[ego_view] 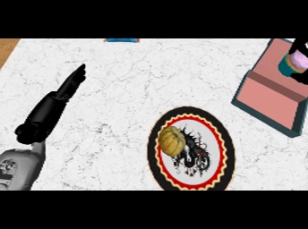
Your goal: Pick the cupcake from the plate and place it in the cardboard box
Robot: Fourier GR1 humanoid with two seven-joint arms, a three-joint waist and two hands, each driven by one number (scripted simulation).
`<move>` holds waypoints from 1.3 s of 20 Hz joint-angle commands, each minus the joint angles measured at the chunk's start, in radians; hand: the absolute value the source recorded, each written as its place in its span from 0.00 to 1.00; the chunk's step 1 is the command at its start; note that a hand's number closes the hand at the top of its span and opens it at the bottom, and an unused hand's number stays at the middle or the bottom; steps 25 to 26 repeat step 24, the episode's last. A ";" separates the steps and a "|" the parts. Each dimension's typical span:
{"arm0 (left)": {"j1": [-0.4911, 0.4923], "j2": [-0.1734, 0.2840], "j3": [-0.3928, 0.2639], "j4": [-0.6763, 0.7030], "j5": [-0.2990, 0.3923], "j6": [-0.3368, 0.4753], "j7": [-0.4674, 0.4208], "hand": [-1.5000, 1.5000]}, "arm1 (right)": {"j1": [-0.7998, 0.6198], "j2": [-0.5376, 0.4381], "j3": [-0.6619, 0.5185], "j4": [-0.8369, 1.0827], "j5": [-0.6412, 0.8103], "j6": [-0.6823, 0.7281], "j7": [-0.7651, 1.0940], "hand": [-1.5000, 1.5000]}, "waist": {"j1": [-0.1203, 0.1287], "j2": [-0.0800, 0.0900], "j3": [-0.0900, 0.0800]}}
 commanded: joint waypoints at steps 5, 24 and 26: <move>0.041 -0.011 0.000 -0.011 -0.017 -0.014 -0.025 0.50 | -0.053 -0.060 0.038 0.223 0.004 0.076 -0.282 0.00 | -0.001 -0.004 0.000; -0.001 -0.003 0.029 -0.002 -0.011 -0.035 -0.016 0.50 | -0.157 -0.092 -0.629 0.534 -0.592 -0.027 -0.195 0.00 | 0.008 0.007 0.002; -0.001 -0.003 0.029 -0.002 -0.011 -0.035 -0.016 0.50 | -0.157 -0.092 -0.629 0.534 -0.592 -0.027 -0.195 0.00 | 0.008 0.007 0.002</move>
